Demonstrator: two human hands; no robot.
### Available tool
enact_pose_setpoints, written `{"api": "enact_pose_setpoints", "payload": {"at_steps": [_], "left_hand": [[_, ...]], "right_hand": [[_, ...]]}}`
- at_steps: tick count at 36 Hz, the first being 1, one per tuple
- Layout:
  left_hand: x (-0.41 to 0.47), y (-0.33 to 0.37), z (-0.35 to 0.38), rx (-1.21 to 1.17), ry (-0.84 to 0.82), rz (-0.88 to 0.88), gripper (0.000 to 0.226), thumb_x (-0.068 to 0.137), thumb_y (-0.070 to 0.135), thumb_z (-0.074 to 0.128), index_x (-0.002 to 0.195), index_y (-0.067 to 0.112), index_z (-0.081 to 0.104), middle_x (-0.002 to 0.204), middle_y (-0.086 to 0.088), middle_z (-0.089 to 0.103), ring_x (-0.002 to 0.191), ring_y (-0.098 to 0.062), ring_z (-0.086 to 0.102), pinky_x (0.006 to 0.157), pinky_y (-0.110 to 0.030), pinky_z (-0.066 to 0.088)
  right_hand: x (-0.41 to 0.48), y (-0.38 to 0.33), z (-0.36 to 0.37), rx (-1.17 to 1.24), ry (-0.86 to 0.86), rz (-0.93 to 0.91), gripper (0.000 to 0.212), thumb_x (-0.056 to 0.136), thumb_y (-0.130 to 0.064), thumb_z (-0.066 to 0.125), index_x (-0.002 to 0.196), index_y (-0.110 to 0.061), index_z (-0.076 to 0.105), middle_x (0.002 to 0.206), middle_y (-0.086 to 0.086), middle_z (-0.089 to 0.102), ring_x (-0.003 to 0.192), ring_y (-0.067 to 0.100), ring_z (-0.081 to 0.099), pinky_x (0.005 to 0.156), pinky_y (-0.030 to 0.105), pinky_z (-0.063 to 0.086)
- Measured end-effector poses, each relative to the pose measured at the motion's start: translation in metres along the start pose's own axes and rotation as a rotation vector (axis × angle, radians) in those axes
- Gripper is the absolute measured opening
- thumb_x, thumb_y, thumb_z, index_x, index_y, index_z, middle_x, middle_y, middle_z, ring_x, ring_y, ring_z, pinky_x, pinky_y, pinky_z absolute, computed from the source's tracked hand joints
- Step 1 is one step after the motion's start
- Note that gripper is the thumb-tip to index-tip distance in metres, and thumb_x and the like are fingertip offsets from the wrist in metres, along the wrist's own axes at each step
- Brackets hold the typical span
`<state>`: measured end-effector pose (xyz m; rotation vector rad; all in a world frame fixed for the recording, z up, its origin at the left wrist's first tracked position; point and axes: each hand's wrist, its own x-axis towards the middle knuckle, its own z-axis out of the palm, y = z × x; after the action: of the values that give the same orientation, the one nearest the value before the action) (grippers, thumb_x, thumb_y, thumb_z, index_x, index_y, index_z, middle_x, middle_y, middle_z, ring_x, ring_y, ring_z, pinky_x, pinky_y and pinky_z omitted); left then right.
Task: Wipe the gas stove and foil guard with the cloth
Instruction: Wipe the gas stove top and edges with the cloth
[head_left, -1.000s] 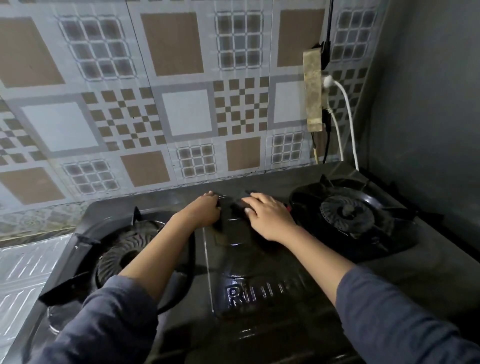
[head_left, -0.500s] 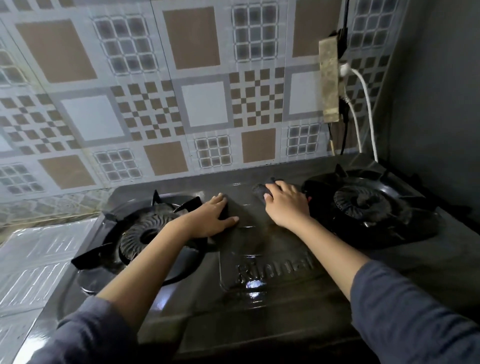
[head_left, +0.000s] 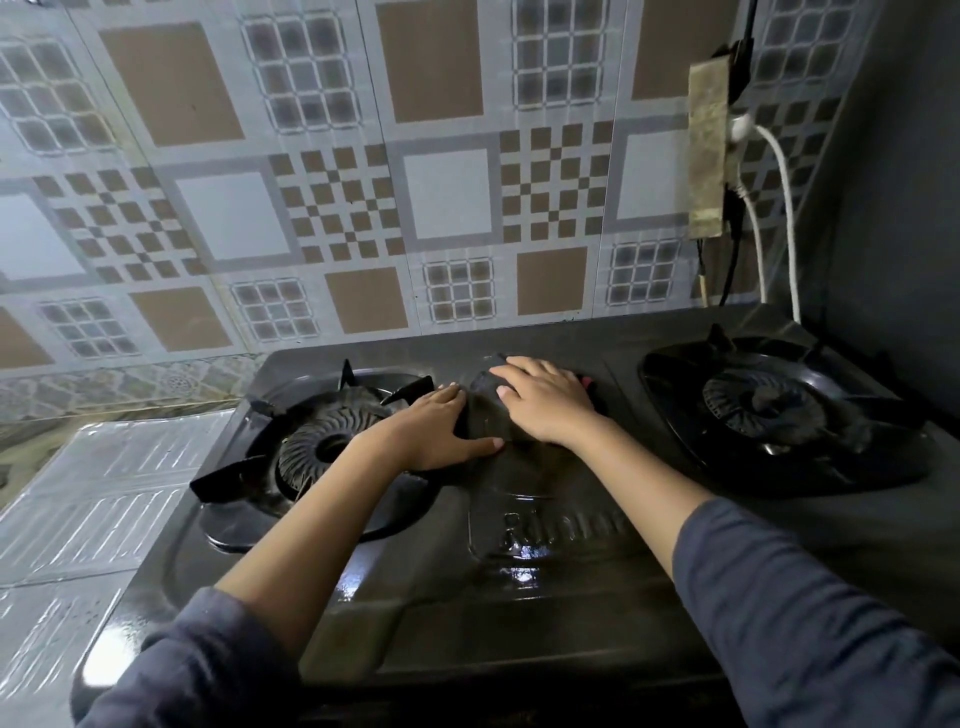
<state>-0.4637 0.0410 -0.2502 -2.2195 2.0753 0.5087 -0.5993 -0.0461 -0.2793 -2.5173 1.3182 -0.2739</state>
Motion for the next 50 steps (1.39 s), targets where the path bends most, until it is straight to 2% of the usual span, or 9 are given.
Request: {"api": "enact_pose_setpoints", "payload": {"at_steps": [24, 32, 37, 42, 47, 50], "left_hand": [[-0.024, 0.002, 0.0, 0.053, -0.02, 0.001, 0.089, 0.085, 0.063, 0.043, 0.149, 0.012, 0.007, 0.159, -0.008, 0.004, 0.147, -0.021, 0.002, 0.118, -0.034, 0.006], [-0.033, 0.012, 0.0, 0.093, -0.012, 0.009, 0.082, 0.088, 0.058, 0.043, 0.147, 0.008, 0.017, 0.157, -0.012, 0.015, 0.145, -0.025, 0.012, 0.116, -0.035, 0.015], [-0.037, 0.015, 0.003, 0.113, 0.028, 0.036, 0.074, 0.089, 0.055, 0.044, 0.141, 0.004, 0.031, 0.15, -0.013, 0.03, 0.139, -0.027, 0.028, 0.112, -0.036, 0.025], [-0.04, 0.019, 0.007, 0.144, 0.043, 0.061, 0.058, 0.089, 0.053, 0.044, 0.126, 0.008, 0.051, 0.14, -0.013, 0.043, 0.129, -0.028, 0.041, 0.108, -0.039, 0.035], [-0.047, 0.026, 0.011, 0.156, 0.065, 0.076, 0.056, 0.091, 0.049, 0.044, 0.125, 0.005, 0.051, 0.134, -0.015, 0.049, 0.122, -0.03, 0.049, 0.101, -0.037, 0.041], [-0.051, 0.029, 0.014, 0.159, 0.09, 0.067, 0.053, 0.091, 0.047, 0.044, 0.119, 0.003, 0.055, 0.128, -0.015, 0.052, 0.115, -0.03, 0.053, 0.096, -0.037, 0.044]], "right_hand": [[-0.024, -0.004, -0.002, 0.013, -0.085, -0.233, 0.04, 0.1, -0.031, 0.031, 0.139, -0.029, 0.038, 0.153, -0.01, 0.027, 0.141, 0.012, 0.022, 0.113, 0.034, 0.016], [-0.04, 0.001, -0.004, 0.052, -0.083, -0.271, 0.037, 0.098, -0.027, 0.037, 0.135, -0.028, 0.044, 0.15, -0.01, 0.033, 0.139, 0.012, 0.027, 0.114, 0.037, 0.02], [-0.05, 0.011, -0.006, 0.078, -0.107, -0.292, 0.036, 0.098, -0.027, 0.039, 0.133, -0.03, 0.046, 0.149, -0.013, 0.035, 0.139, 0.01, 0.028, 0.114, 0.043, 0.021], [-0.062, 0.02, -0.012, 0.054, -0.092, -0.249, 0.037, 0.098, -0.028, 0.039, 0.135, -0.03, 0.044, 0.149, -0.011, 0.034, 0.139, 0.01, 0.028, 0.114, 0.04, 0.021], [-0.073, 0.026, -0.017, -0.015, -0.047, -0.133, 0.04, 0.1, -0.029, 0.033, 0.14, -0.028, 0.037, 0.152, -0.006, 0.029, 0.141, 0.013, 0.024, 0.112, 0.032, 0.019], [-0.077, 0.03, -0.015, -0.026, -0.007, -0.028, 0.041, 0.1, -0.032, 0.03, 0.14, -0.03, 0.036, 0.153, -0.007, 0.027, 0.141, 0.015, 0.024, 0.111, 0.033, 0.02]]}}
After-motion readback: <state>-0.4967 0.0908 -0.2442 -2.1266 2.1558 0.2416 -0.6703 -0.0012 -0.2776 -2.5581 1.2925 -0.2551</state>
